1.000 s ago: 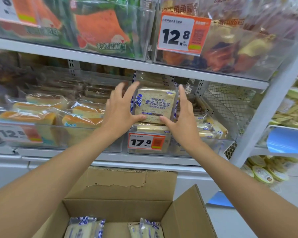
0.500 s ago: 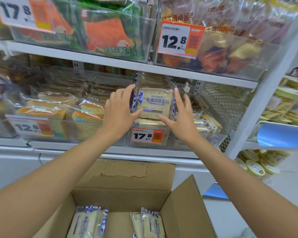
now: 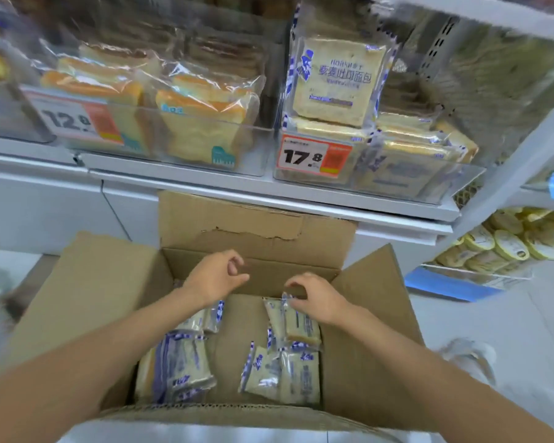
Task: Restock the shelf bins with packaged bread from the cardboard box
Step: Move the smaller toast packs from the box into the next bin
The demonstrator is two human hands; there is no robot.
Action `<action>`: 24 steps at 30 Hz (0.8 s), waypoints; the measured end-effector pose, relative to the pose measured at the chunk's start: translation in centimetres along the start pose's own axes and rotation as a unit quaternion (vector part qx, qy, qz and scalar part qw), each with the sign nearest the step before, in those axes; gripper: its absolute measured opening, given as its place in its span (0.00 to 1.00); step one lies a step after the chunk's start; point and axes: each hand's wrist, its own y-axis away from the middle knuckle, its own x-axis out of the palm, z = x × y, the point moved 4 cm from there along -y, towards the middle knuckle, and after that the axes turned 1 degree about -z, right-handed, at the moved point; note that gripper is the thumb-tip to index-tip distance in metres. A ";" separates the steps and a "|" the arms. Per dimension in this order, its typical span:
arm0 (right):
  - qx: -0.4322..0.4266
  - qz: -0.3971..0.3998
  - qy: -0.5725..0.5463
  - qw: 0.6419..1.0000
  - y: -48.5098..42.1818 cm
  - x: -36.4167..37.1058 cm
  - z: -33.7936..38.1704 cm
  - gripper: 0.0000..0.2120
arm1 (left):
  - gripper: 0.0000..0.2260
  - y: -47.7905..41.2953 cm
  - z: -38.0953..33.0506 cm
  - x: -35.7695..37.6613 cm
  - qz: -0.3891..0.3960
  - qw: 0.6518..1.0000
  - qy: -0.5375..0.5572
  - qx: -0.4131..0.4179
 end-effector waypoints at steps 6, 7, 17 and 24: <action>0.189 0.146 -0.038 0.970 -3.1 12.2 -8.2 0.36 | 0.06 1.3 9.0 3.7 0.035 0.994 0.044 -0.089; 0.186 0.155 -0.014 0.970 -3.4 13.6 -9.0 0.37 | 0.06 1.4 9.8 4.0 0.043 0.994 0.038 -0.094; 0.153 0.006 0.066 0.986 -4.5 14.1 -8.5 0.40 | 0.07 1.3 11.7 5.0 0.081 0.977 0.109 -0.166; 0.091 -0.009 -0.126 0.988 -5.1 10.9 -5.0 0.30 | 0.13 1.3 10.6 5.3 0.104 0.955 0.181 -0.213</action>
